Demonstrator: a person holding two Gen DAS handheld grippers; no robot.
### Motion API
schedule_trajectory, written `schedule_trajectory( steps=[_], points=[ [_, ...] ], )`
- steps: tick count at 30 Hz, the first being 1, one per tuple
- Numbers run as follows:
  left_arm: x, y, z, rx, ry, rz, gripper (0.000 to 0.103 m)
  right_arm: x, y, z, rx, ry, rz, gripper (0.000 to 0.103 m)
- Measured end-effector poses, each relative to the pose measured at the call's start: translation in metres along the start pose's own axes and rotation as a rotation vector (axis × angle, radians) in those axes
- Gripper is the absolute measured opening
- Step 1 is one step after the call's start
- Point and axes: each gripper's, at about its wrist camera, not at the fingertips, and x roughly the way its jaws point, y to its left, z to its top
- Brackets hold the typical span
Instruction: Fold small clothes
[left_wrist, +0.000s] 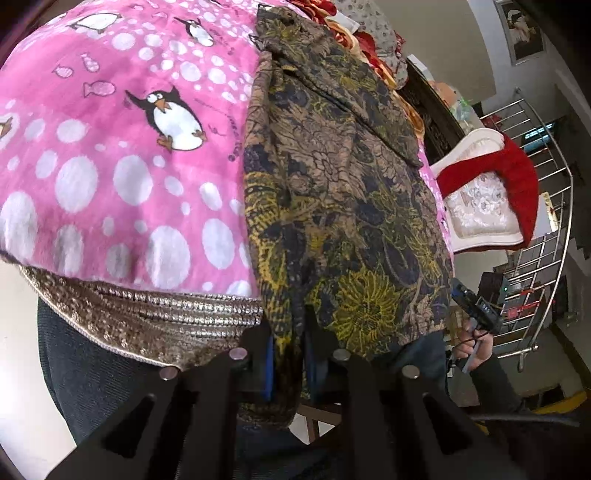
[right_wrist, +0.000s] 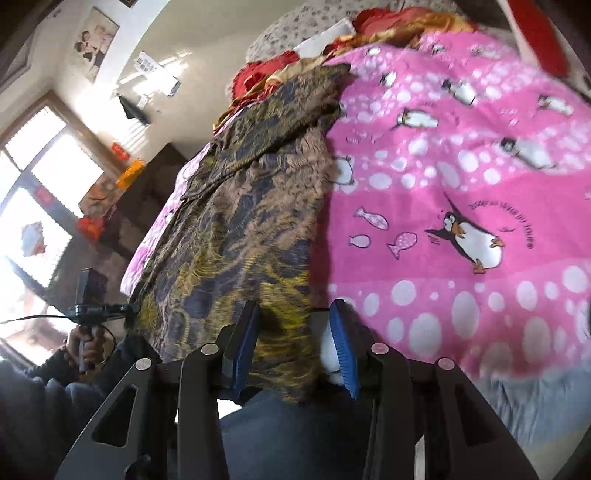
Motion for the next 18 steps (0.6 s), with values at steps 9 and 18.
schedule_trajectory(
  steps=[9, 18],
  points=[
    [0.002, -0.009, 0.001, 0.013, 0.006, 0.052, 0.013, 0.012, -0.001, -0.008, -0.007, 0.057, 0.237, 0.026],
    [0.002, -0.016, -0.001, 0.056, -0.007, 0.107, 0.007, 0.015, -0.003, -0.011, -0.028, 0.069, 0.215, 0.02]
  ],
)
